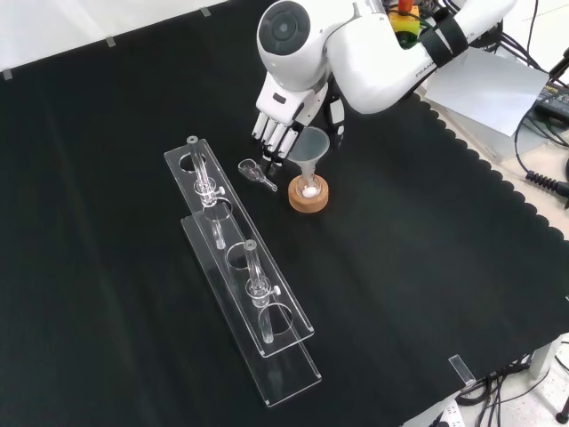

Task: Remove the funnel from the round-bottom flask.

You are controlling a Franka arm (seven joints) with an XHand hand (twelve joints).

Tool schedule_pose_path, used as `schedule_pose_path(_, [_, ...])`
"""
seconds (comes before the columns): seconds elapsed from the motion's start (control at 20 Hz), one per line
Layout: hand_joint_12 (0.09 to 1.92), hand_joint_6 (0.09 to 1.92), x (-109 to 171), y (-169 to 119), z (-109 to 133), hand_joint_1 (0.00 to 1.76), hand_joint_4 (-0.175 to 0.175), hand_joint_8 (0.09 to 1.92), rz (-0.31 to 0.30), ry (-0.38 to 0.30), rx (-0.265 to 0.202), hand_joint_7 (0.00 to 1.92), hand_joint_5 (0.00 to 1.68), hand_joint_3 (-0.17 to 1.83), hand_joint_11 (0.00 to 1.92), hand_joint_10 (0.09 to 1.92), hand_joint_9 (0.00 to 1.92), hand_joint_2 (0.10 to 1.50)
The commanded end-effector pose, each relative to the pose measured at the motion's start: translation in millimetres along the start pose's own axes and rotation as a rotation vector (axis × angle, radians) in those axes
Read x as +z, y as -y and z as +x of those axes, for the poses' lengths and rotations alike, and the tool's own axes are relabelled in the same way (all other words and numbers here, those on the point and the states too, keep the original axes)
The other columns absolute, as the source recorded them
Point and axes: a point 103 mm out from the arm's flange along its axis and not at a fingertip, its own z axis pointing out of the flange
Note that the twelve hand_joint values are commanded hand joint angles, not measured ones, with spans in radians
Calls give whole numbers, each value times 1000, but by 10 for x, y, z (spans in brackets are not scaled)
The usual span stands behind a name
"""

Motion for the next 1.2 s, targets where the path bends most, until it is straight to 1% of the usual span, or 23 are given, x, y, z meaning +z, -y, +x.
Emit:
schedule_pose_path(0.05, [1436, 87, -53, 22, 2, 741, -70, 699, -45, 20, -3, 285, 389, 463, 448, 592, 653, 652])
schedule_pose_path(0.2, [1404, 87, -79, 34, 19, 758, -49, 662, -78, 43, 10, 475, 536, 477, 477, 520, 798, 663])
schedule_pose_path(0.3, [1384, 101, -98, 37, 25, 777, -38, 642, -83, 56, 17, 577, 600, 486, 499, 480, 881, 675])
schedule_pose_path(0.55, [1351, 181, -169, 69, 2, 795, -22, 625, -105, 61, 30, 705, 701, 502, 532, 435, 999, 689])
schedule_pose_path(0.8, [1333, 264, -339, 144, -34, 800, -17, 617, -112, 84, 35, 749, 726, 516, 559, 409, 1068, 693])
schedule_pose_path(1.0, [1319, 405, -501, 253, -71, 800, -17, 615, -118, 101, 53, 758, 676, 530, 574, 372, 1095, 689])
schedule_pose_path(1.2, [1305, 469, -626, 346, -103, 798, -18, 619, -125, 114, 73, 756, 650, 536, 593, 362, 1098, 688])
